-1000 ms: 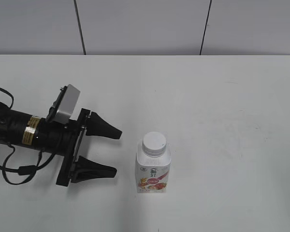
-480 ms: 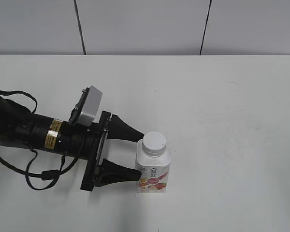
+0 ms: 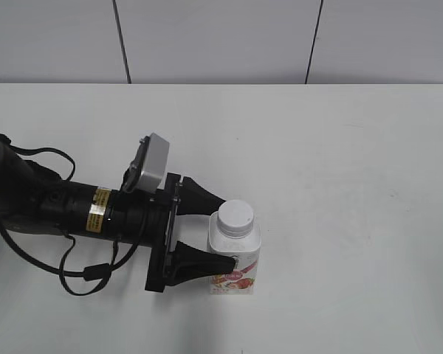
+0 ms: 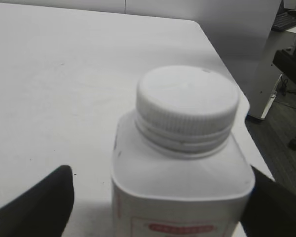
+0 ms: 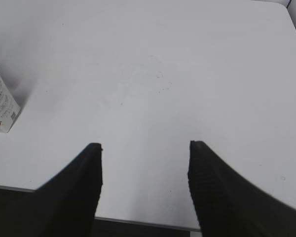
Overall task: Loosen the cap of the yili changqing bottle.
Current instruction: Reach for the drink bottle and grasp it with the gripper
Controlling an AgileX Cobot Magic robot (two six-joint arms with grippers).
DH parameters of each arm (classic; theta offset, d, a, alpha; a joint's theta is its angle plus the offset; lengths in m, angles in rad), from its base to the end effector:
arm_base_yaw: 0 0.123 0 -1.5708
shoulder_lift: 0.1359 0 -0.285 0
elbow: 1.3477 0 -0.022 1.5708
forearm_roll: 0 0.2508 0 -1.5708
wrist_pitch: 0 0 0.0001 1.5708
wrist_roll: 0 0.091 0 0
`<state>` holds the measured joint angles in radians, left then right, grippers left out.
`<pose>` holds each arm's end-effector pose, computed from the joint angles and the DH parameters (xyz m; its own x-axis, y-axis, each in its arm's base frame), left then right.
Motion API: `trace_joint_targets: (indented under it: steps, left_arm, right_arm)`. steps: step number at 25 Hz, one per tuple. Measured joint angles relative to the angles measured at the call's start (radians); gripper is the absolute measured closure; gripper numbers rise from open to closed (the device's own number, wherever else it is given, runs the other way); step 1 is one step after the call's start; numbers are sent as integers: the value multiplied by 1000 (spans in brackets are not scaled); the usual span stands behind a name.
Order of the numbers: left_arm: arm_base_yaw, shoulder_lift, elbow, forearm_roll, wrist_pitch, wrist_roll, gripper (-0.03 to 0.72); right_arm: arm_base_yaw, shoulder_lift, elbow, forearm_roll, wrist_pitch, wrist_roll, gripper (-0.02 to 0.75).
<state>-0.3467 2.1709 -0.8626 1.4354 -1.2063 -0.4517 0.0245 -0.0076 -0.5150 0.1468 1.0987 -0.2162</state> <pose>0.2722 -0.1879 0.0795 -0.0616 0.2975 -0.9527 0.9942 -0.0661 -0.0849 -0.0102 0.0116 0.2790 -0.4397 -0.1581 -0.8841 -0.2071 0.9757 -0.0714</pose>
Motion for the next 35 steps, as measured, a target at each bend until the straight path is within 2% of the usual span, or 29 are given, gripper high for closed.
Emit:
trace_joint_targets:
  steps: [24,27,35]
  left_arm:
    - [-13,53,0,-62,-6,26,102]
    - [-13,57,0,-54,-6,30,130]
    - [-13,57,0,-46,-10,31,286]
  right_arm:
    - [0,-1,0,0,0,0,290]
    - [0,-1,0,0,0,0,290]
    - [0,-1,0,0,0,0,290]
